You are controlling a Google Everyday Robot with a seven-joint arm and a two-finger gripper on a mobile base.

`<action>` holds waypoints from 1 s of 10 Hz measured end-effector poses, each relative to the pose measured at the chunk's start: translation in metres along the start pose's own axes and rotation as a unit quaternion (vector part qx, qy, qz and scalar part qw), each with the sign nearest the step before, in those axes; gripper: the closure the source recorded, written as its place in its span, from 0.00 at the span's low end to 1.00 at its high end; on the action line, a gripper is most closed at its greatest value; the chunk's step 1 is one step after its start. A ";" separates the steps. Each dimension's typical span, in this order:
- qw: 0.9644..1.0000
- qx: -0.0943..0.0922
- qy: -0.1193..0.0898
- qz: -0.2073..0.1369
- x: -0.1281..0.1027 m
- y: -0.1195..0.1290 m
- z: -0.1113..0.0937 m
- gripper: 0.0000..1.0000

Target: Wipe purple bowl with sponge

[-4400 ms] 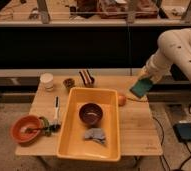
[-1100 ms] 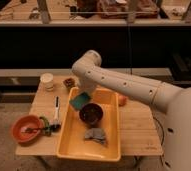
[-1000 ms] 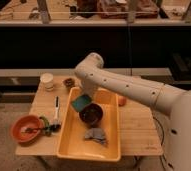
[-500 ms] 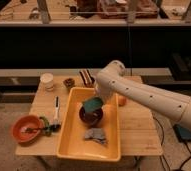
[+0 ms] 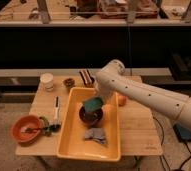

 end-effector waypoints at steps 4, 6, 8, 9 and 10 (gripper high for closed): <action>0.999 -0.030 -0.007 0.020 -0.002 0.012 0.021 1.00; 0.999 -0.040 -0.008 0.015 -0.007 0.005 0.019 1.00; 0.999 -0.050 -0.010 0.010 -0.008 -0.005 0.020 1.00; 0.998 -0.053 -0.014 0.009 -0.009 -0.007 0.024 1.00; 0.998 -0.052 -0.024 0.006 -0.011 -0.011 0.029 1.00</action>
